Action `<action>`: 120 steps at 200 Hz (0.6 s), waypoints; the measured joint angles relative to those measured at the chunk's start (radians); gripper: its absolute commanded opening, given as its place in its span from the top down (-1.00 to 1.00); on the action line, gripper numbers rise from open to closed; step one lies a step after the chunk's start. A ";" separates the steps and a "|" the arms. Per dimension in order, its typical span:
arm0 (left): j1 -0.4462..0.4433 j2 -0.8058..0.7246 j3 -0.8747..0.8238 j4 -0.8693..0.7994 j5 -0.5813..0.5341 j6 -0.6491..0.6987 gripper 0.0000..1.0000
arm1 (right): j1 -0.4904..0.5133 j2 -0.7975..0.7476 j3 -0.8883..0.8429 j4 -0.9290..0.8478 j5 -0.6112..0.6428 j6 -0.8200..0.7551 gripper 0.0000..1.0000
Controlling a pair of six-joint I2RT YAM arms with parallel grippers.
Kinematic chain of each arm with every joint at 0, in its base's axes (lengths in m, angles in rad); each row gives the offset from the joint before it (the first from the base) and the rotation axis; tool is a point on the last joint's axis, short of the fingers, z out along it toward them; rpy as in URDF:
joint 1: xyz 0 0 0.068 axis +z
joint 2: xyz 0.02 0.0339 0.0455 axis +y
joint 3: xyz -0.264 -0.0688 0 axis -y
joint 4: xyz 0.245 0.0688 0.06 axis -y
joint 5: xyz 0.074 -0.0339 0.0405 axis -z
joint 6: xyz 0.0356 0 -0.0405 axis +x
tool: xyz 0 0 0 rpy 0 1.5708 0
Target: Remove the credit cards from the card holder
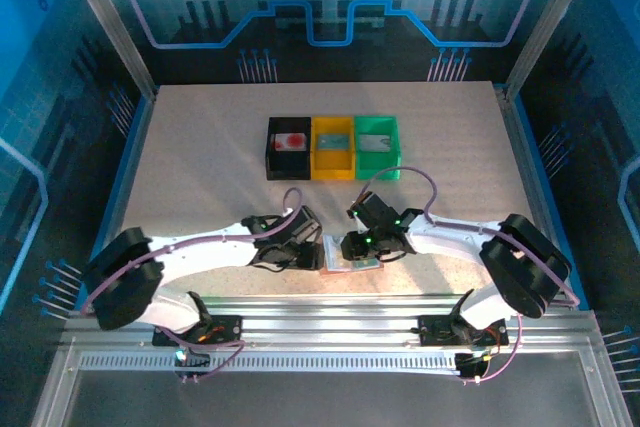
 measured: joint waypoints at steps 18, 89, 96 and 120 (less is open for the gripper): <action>0.000 -0.051 0.007 -0.016 -0.008 0.010 -0.18 | 0.000 0.000 0.000 0.007 0.003 0.003 0.40; 0.000 0.007 0.120 -0.031 -0.003 0.012 -0.21 | 0.000 0.018 0.000 0.043 0.003 0.007 0.48; 0.000 0.029 0.134 -0.038 -0.003 0.012 -0.21 | 0.000 0.016 -0.001 0.044 0.003 0.007 0.48; 0.003 0.094 0.171 -0.068 -0.004 0.011 -0.20 | 0.000 -0.009 -0.015 0.045 0.004 0.007 0.49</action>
